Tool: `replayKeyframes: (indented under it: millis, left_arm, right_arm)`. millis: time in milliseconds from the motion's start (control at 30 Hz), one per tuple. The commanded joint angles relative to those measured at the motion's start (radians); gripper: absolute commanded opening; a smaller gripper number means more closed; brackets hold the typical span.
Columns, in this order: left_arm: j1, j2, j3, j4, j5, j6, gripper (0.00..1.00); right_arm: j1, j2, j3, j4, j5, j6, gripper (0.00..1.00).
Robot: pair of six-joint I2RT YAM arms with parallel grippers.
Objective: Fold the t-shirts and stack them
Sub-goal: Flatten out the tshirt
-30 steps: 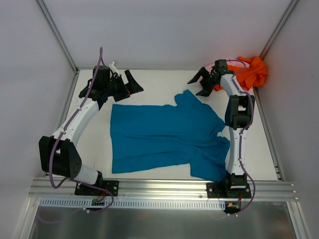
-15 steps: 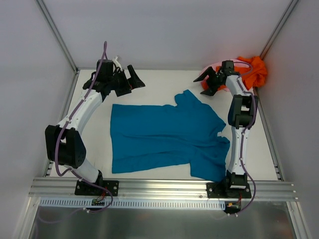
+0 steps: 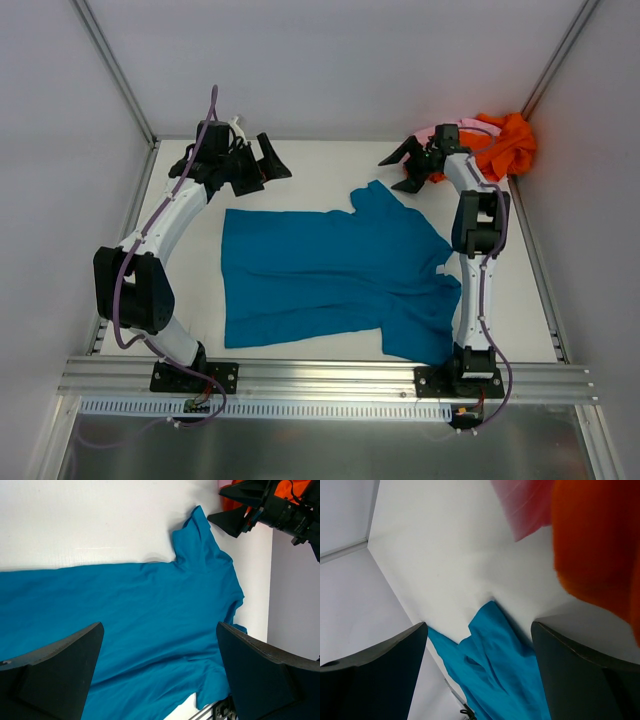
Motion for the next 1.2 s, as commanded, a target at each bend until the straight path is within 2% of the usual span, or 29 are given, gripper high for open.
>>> replayKeyframes:
  millis: [0, 200, 300, 367, 400, 433, 467, 533, 567, 600, 933, 1167]
  left_arm:
    - [-0.011, -0.002, 0.040, -0.007, 0.028, 0.029, 0.99]
    - [-0.011, -0.005, 0.036, -0.012, 0.031, 0.036, 0.99]
    - [-0.009, -0.011, 0.027, -0.009, 0.030, 0.036, 0.99]
    - [-0.009, -0.013, 0.020, -0.007, 0.031, 0.036, 0.99]
    - [-0.009, -0.016, 0.017, -0.005, 0.031, 0.036, 0.99]
    - [-0.009, -0.017, 0.017, -0.005, 0.031, 0.036, 0.99]
    - [-0.009, -0.019, 0.014, -0.004, 0.031, 0.036, 0.99]
    - [-0.007, -0.025, 0.010, -0.001, 0.031, 0.034, 0.99]
    - [-0.009, -0.031, 0.005, -0.001, 0.028, 0.034, 0.99]
    - [-0.009, -0.033, 0.002, -0.001, 0.028, 0.034, 0.99]
    - [-0.006, -0.068, -0.056, 0.001, 0.017, 0.051, 0.99]
    - [-0.001, -0.037, -0.115, 0.028, -0.039, 0.071, 0.99]
  right_arm:
    - [0.043, 0.024, -0.007, -0.003, -0.015, 0.013, 0.90]
    - [0.081, 0.019, -0.035, -0.002, -0.019, 0.017, 0.88]
    - [0.083, 0.012, -0.047, 0.000, -0.022, 0.017, 0.72]
    - [0.083, 0.007, -0.056, 0.000, -0.023, 0.016, 0.58]
    - [0.083, 0.009, -0.059, -0.002, -0.023, 0.016, 0.45]
    - [0.081, 0.010, -0.062, -0.009, -0.025, 0.017, 0.39]
    - [0.083, 0.010, -0.064, -0.011, -0.028, 0.016, 0.29]
    - [0.083, 0.007, -0.070, -0.011, -0.025, 0.017, 0.17]
    - [0.083, 0.003, -0.073, -0.008, -0.019, 0.016, 0.06]
    - [0.081, 0.003, -0.075, -0.008, -0.017, 0.016, 0.01]
    - [0.045, -0.063, -0.062, 0.014, 0.034, 0.003, 0.01]
    - [-0.026, -0.111, 0.021, -0.018, 0.072, -0.009, 0.01]
